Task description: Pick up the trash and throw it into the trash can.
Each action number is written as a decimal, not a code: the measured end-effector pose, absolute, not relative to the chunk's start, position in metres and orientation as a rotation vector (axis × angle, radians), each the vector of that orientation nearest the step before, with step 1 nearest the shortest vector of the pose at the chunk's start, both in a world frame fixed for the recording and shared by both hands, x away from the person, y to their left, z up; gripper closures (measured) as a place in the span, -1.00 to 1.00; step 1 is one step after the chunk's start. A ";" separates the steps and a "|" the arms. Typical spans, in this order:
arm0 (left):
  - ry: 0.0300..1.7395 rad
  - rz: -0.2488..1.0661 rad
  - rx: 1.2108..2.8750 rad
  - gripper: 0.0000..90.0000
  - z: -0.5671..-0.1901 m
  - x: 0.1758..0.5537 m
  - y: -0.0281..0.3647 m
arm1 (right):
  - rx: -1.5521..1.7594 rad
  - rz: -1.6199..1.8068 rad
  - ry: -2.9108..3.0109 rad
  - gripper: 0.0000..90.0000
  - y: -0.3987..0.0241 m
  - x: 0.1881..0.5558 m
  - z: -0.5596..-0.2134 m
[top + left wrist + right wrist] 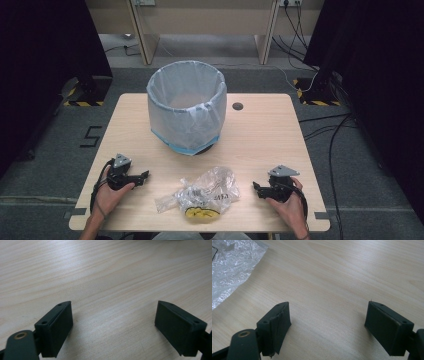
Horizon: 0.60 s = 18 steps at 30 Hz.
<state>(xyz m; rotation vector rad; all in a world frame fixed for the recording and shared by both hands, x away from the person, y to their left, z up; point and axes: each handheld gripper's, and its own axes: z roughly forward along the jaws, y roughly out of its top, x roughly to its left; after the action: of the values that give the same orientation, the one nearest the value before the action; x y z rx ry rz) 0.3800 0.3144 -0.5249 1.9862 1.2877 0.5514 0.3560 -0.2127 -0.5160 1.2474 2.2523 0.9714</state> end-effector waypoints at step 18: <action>1.288 0.551 1.986 -0.69 -0.525 0.380 0.314 | 1.186 1.071 2.253 -0.50 -0.200 0.343 -0.494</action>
<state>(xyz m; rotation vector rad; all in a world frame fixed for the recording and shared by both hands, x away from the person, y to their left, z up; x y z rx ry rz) 0.3800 0.3144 -0.5249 1.9861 1.2878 0.5513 0.3427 -0.1997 -0.4937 1.1858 2.2535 1.0714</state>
